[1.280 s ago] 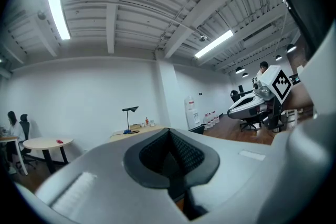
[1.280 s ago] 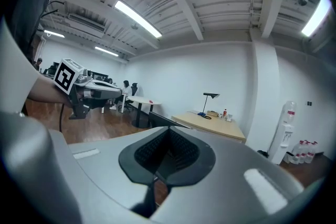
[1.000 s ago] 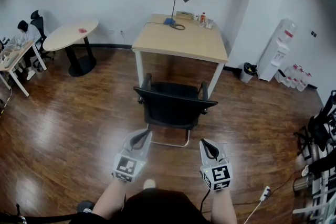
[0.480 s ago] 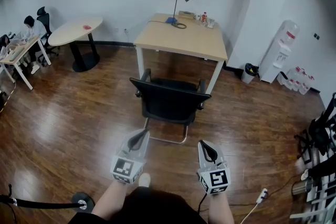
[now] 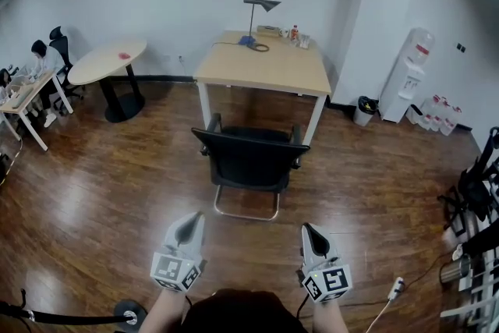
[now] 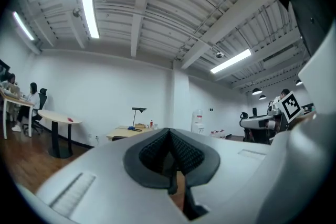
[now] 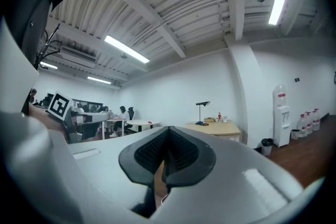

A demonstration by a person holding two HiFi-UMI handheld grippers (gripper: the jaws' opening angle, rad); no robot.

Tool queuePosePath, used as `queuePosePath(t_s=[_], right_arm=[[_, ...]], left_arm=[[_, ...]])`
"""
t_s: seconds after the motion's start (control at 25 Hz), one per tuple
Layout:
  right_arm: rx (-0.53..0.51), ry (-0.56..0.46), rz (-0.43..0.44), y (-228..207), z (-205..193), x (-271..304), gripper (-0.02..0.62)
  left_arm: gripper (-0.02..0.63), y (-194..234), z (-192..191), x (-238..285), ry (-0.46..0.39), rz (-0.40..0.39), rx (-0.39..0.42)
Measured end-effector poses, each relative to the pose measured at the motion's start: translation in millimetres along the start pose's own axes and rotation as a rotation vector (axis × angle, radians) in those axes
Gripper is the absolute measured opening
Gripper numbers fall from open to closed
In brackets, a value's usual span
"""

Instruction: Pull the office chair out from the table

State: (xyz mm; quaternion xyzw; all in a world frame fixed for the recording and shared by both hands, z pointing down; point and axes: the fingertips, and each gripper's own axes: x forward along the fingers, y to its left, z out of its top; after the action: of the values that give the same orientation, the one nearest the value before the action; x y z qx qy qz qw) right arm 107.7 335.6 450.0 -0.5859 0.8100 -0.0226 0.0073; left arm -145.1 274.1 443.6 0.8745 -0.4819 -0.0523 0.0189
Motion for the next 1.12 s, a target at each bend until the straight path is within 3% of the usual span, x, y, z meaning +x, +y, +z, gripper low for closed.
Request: queuePosePath(t_s=[0.2,0.48,1.12], right_arm=[[0.040,-0.020,-0.034,5,-1,7,0.012],[0.040,-0.024,0.002,34,2,22,0.011],[0.053,0.003,-0.015,33,-9,14,0.011]], left_arm=[[0.002,20,8,-11,-0.015,0.018,0.024],[0.002,35,7,-19,-0.004,0.007,0.022],[0.002,27,-2,-13,-0.001,-0.054,0.021]])
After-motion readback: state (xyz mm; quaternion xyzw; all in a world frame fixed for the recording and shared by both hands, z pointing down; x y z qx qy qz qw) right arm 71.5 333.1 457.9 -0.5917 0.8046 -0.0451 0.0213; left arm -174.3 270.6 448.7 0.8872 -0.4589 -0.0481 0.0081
